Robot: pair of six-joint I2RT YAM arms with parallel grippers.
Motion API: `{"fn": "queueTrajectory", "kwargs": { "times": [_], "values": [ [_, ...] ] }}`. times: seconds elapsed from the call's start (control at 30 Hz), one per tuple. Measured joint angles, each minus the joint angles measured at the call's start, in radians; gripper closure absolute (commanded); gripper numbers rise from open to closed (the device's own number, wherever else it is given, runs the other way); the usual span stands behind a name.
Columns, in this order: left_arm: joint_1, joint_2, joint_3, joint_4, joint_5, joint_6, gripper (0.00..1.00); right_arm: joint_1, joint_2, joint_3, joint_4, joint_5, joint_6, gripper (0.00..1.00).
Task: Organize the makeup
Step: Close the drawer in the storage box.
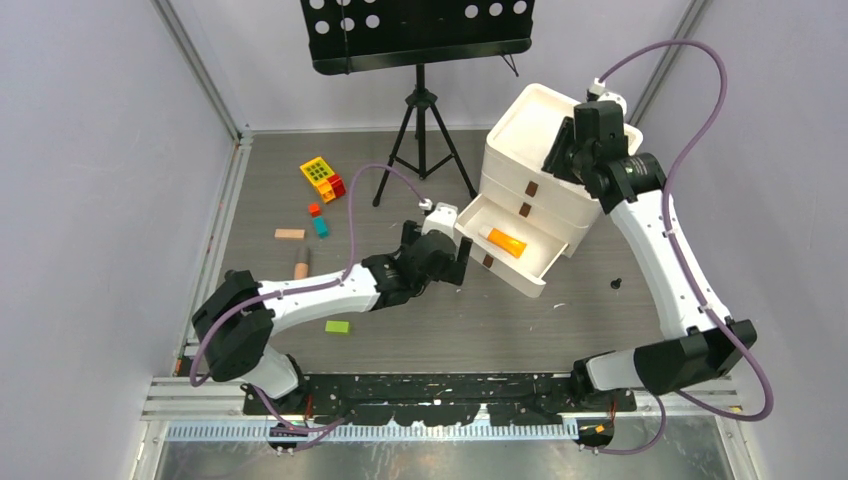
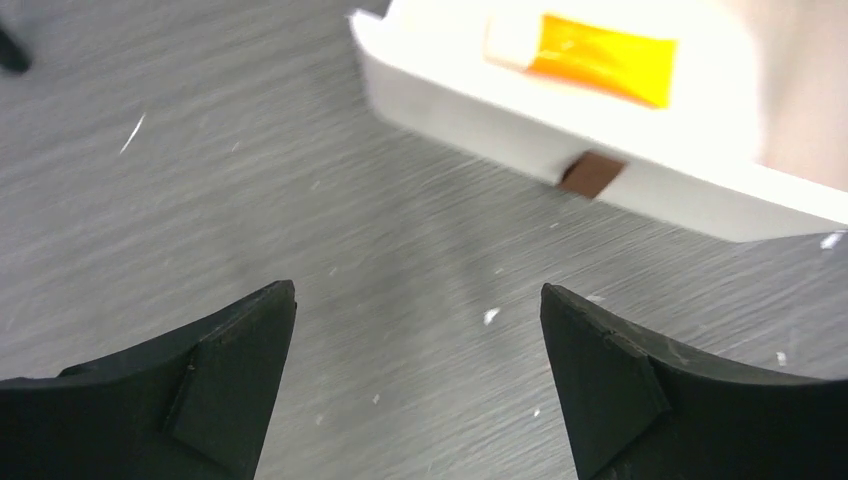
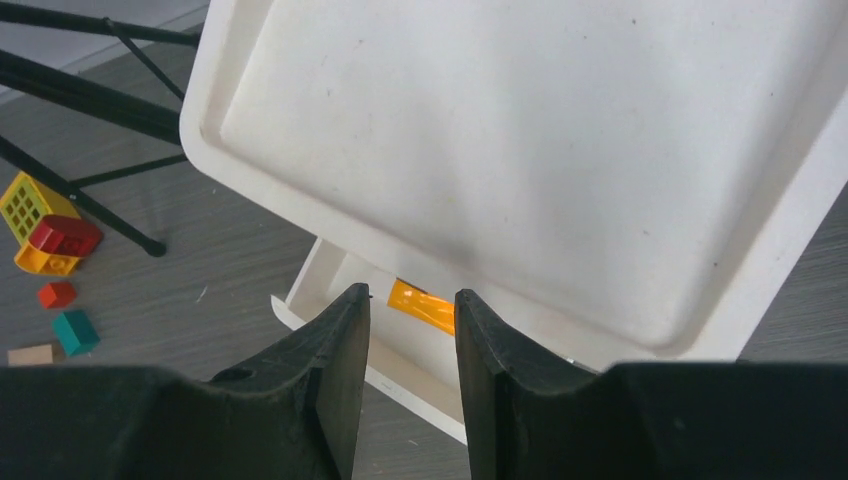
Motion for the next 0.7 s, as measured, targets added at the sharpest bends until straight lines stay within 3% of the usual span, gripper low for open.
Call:
{"fn": "queueTrajectory", "kwargs": {
  "times": [0.23, 0.37, 0.53, 0.7],
  "values": [
    [-0.001, 0.102, 0.048, 0.261, 0.107, 0.171, 0.06, 0.000, 0.146, 0.116, -0.035, 0.059, 0.005, 0.58],
    [-0.002, 0.169, 0.094, 0.278, 0.144, 0.195, 0.10, 0.000, 0.212, 0.132, -0.067, 0.075, 0.004, 0.60],
    [-0.016, 0.172, 0.048, 0.282, 0.157, 0.138, 0.10, 0.000, 0.233, 0.153, -0.096, 0.093, -0.002, 0.71],
    [-0.066, 0.174, 0.021, 0.246, 0.149, 0.092, 0.10, 0.000, 0.233, 0.154, -0.118, 0.095, -0.008, 0.71]
  ]
}}
